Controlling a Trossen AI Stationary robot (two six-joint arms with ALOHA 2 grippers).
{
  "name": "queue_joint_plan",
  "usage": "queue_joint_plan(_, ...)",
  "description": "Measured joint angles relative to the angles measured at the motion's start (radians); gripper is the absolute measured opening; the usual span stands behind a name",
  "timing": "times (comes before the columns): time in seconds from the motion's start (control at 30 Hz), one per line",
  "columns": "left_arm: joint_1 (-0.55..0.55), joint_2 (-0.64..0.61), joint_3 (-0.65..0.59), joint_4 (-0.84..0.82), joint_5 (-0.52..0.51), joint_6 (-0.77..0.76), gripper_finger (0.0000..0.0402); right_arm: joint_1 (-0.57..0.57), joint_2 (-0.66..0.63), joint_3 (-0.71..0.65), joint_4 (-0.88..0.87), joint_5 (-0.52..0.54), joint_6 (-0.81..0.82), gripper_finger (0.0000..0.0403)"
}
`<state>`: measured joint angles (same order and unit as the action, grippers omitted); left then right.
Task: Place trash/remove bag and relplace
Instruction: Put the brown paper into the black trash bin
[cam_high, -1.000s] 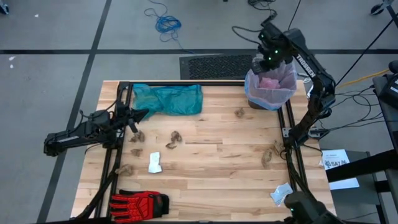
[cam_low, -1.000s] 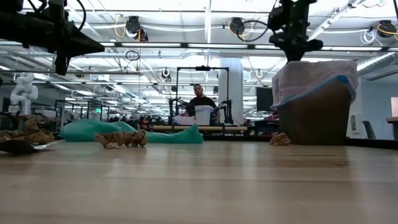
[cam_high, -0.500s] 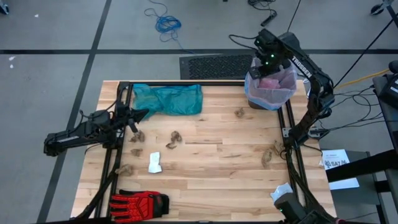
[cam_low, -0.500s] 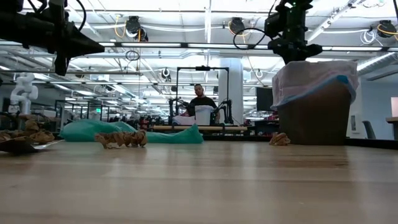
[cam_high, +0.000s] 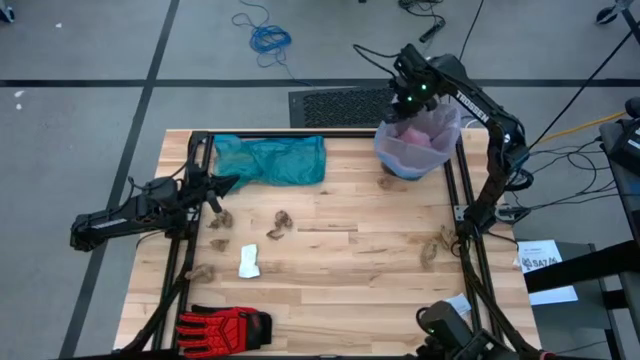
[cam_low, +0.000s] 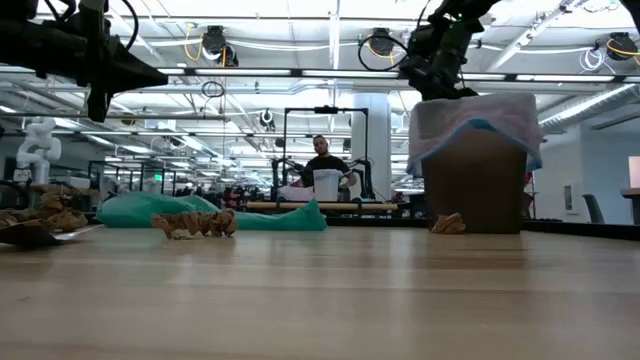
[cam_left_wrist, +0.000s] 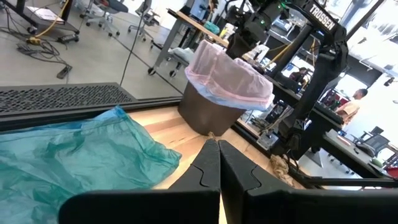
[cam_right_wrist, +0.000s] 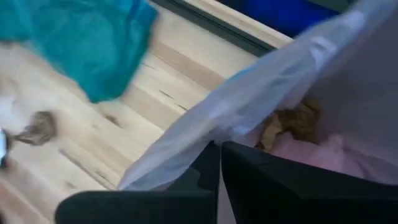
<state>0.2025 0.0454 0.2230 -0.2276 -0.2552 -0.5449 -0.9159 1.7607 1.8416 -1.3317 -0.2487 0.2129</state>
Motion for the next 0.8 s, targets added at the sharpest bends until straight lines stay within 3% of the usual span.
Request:
queue_joint_plan(0.17,0.000,0.000,0.000,0.000,0.001,0.000,0.0000,0.032,0.000,0.000,0.005,-0.039,-0.040,0.0004)
queue_joint_plan(0.33,0.000,0.000,0.000,0.000,0.011,0.000,0.0000,0.049,-0.022,0.002,-0.001,0.021,-0.076,0.0021)
queue_joint_plan(0.5,0.000,0.000,0.000,0.000,0.015,0.000,0.0000,0.057,-0.058,0.112,-0.074,0.043,-0.143,0.0056)
queue_joint_plan(0.67,0.000,0.000,0.000,0.001,0.019,0.000,0.0000,0.139,-0.068,0.321,-0.159,0.029,-0.345,0.0088)
queue_joint_plan(0.8,0.000,0.000,0.000,0.000,0.019,0.000,0.0000,0.285,-0.072,0.425,-0.240,0.005,-0.597,0.0097)
